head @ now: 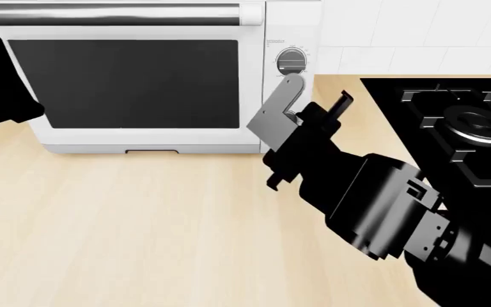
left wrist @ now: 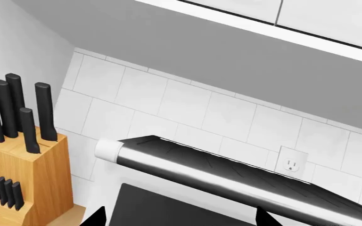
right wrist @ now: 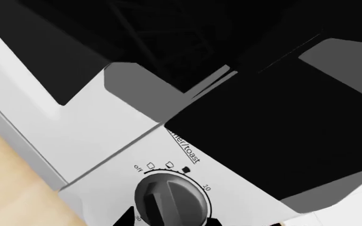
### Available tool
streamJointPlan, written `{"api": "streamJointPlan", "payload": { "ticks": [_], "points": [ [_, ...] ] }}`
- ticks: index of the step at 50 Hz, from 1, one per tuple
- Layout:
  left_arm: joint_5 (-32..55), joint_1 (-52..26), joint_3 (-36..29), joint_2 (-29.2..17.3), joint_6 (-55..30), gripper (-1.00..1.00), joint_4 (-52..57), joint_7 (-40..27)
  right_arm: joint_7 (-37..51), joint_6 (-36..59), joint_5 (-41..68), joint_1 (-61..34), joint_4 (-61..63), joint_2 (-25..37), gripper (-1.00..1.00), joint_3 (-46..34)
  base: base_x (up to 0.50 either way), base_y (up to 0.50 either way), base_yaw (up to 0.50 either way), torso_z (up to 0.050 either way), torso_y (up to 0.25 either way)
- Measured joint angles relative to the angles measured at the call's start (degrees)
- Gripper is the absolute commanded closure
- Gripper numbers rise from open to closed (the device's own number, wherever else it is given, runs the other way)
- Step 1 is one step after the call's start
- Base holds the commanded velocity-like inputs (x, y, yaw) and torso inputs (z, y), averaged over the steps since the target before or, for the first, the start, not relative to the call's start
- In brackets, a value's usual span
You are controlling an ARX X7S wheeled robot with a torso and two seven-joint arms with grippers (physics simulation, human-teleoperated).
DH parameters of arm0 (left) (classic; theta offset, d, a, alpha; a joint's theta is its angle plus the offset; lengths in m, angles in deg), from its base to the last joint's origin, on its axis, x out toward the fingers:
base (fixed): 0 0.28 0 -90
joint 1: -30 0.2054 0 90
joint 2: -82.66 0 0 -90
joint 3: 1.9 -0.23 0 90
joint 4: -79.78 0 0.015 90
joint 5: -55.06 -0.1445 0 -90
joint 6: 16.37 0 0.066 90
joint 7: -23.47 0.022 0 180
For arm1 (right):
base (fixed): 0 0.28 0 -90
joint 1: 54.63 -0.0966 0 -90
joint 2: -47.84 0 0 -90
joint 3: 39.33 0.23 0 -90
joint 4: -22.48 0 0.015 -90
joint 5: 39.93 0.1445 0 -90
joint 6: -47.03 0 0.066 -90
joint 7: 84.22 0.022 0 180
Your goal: Turn on the toaster oven by setting the timer.
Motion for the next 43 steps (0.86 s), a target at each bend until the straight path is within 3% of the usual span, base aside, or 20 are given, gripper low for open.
{"api": "streamJointPlan", "payload": {
  "ticks": [43],
  "points": [
    [0.04,0.85,-0.38,-0.55,1.24,-1.00,-0.01,-0.22,5.58,-2.20,4.78,5.93,-1.21,-2.23,1.00,10.80,0.00,0.00,0.00,0.000,0.000]
  ]
}}
